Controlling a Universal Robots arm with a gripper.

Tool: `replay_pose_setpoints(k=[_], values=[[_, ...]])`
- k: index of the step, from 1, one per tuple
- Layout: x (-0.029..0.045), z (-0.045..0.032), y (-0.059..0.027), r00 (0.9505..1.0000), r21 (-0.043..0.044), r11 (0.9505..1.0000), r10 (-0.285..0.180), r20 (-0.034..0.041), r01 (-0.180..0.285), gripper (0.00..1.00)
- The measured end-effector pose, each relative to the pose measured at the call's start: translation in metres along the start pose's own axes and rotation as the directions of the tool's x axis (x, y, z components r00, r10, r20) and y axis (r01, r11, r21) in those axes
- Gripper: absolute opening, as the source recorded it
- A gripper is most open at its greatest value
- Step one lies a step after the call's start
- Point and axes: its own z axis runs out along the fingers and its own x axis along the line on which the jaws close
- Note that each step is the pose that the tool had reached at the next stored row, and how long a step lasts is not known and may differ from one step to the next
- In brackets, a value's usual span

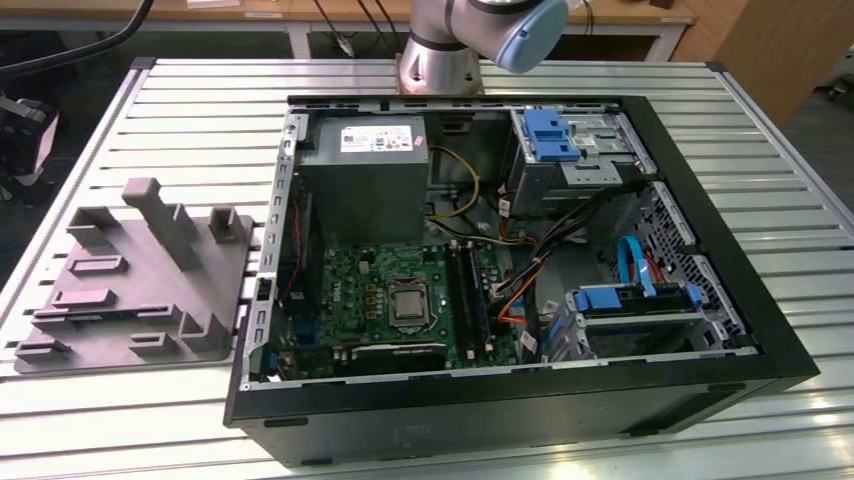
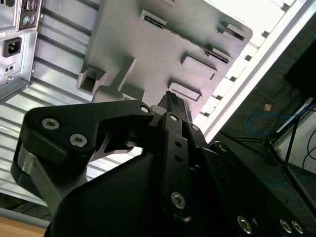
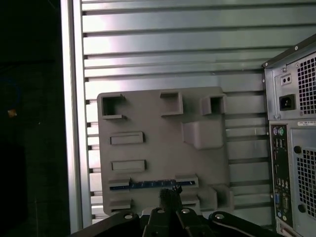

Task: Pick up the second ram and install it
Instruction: 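Reach for the second ram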

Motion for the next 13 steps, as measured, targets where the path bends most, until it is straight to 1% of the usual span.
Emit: replay_pose_setpoints(k=[4,13], values=[[0.0008,0.0031,-0.0030,1.0000,0.0009,1.0000,0.000,0.0001,0.000,0.10],[0.0048,0.0081,-0.0067,1.0000,0.0035,1.0000,0.000,0.0002,0.000,0.10]])
